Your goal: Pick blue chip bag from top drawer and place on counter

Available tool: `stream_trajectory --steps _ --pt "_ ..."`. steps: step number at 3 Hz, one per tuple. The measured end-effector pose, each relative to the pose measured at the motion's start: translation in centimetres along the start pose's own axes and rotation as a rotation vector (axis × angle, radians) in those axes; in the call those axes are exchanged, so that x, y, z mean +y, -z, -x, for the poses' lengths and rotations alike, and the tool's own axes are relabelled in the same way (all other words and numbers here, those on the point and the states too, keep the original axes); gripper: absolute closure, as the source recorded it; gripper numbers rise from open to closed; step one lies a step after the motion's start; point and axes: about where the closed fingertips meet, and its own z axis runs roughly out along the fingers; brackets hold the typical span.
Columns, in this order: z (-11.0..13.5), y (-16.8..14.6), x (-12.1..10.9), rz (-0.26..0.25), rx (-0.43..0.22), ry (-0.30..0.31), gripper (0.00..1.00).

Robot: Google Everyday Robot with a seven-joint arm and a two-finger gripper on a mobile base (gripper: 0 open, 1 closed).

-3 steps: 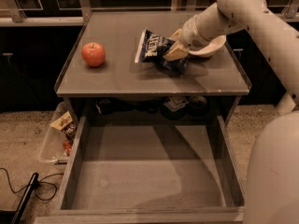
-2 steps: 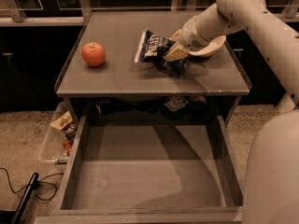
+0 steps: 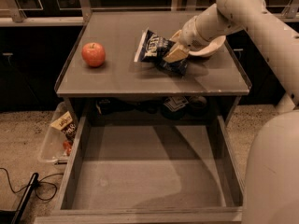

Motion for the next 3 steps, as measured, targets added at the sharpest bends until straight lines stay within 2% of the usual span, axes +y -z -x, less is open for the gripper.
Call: stream_trajectory --steps 2,3 --pt "0.00 -0.01 0.00 0.000 0.000 0.000 0.00" --pt "0.00 -0.01 0.00 0.000 0.000 0.000 0.00"
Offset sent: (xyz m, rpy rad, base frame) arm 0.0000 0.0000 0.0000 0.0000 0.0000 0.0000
